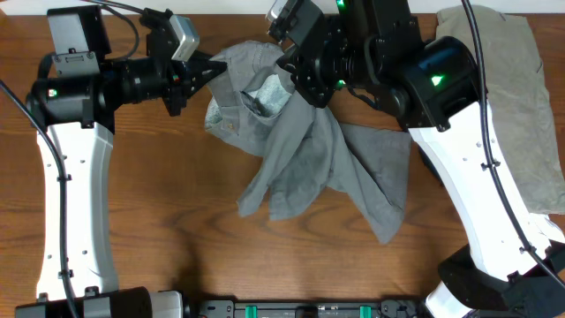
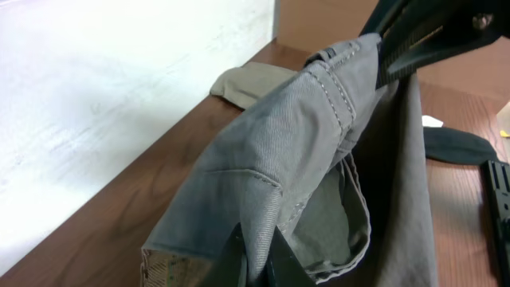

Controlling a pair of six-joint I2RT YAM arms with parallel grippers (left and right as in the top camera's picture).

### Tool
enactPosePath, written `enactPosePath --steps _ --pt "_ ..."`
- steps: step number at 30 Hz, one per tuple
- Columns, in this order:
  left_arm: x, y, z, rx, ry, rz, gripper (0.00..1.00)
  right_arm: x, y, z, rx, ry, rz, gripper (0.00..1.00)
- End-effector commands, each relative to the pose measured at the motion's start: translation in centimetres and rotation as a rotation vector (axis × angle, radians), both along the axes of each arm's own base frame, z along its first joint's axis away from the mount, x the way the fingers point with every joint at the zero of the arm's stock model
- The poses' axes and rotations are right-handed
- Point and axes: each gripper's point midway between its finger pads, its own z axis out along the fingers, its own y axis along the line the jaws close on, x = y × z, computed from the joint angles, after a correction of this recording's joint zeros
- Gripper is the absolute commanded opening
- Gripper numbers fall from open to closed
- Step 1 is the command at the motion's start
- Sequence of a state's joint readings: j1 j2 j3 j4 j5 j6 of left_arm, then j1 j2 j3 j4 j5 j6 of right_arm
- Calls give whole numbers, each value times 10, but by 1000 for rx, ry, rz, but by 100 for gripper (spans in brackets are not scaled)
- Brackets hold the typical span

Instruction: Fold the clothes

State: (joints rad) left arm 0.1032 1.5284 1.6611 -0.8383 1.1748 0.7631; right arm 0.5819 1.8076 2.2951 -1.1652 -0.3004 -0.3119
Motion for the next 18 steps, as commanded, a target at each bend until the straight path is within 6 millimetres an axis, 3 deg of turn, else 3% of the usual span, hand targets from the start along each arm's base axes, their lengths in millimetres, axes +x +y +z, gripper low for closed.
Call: enactPosePath --steps 1,2,6,10,18 --pt "0 -1 6 -56 55 10 6 -6 4 6 18 -7 27 5" --pt "2 -1 7 -67 69 19 6 -5 5 5 21 4 21 8" --pt "11 3 8 -75 110 84 6 0 9 -9 27 69 -11 7" --pt "28 13 7 -82 166 201 6 6 15 -38 0 166 -30 1" --pt "65 43 10 -103 208 488 6 20 26 -104 -72 353 -74 1"
